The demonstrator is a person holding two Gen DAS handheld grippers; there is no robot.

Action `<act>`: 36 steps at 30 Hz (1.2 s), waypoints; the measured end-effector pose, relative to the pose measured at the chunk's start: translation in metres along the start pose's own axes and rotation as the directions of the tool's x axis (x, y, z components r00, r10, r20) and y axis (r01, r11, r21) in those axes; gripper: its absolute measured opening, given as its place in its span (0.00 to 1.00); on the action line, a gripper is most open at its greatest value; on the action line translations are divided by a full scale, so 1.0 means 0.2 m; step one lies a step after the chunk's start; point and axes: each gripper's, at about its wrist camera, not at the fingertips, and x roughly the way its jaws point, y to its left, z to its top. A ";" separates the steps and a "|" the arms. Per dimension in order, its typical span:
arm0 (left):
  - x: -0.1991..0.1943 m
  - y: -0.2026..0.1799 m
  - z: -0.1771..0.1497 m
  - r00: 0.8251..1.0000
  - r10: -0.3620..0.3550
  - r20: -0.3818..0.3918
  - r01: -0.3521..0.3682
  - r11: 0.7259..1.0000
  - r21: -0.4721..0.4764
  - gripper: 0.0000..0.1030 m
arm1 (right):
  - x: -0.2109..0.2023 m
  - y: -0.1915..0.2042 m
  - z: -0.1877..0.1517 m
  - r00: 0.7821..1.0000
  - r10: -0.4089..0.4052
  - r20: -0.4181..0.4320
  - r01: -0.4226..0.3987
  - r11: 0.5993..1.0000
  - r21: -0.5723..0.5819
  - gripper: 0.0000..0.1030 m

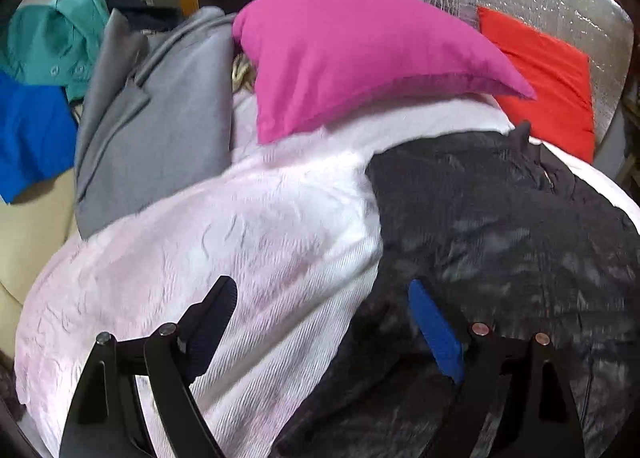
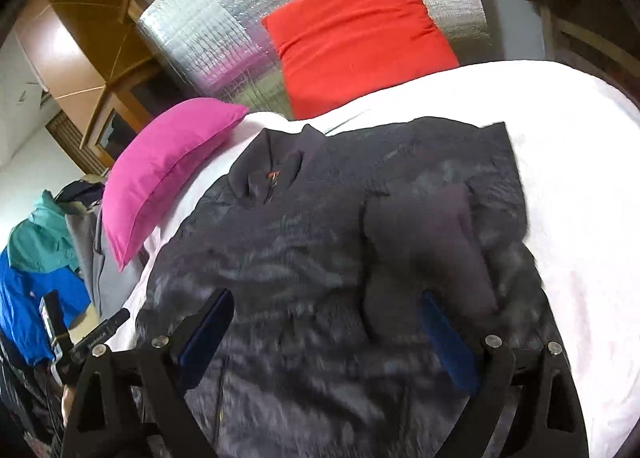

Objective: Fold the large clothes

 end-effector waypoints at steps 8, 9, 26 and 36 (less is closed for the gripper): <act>-0.03 -0.15 0.03 0.996 -0.088 0.018 0.088 0.996 0.030 0.86 | 0.00 -0.13 0.12 0.991 0.124 0.051 -0.131 0.979 0.155 0.93; -0.04 -0.21 0.04 0.995 -0.102 0.023 0.100 0.994 0.041 0.86 | 0.04 -0.16 0.15 0.987 0.152 0.048 -0.158 0.969 0.188 0.93; 0.32 -0.07 0.36 0.981 -0.171 -0.091 0.172 0.985 -0.004 0.87 | 0.03 -0.55 0.40 0.999 -0.040 -0.001 0.039 0.976 0.214 0.93; 0.58 -0.15 0.44 0.927 -0.317 -0.199 0.310 0.949 -0.064 0.13 | 0.32 -0.49 0.48 0.985 -0.074 -0.155 0.087 0.993 0.079 0.16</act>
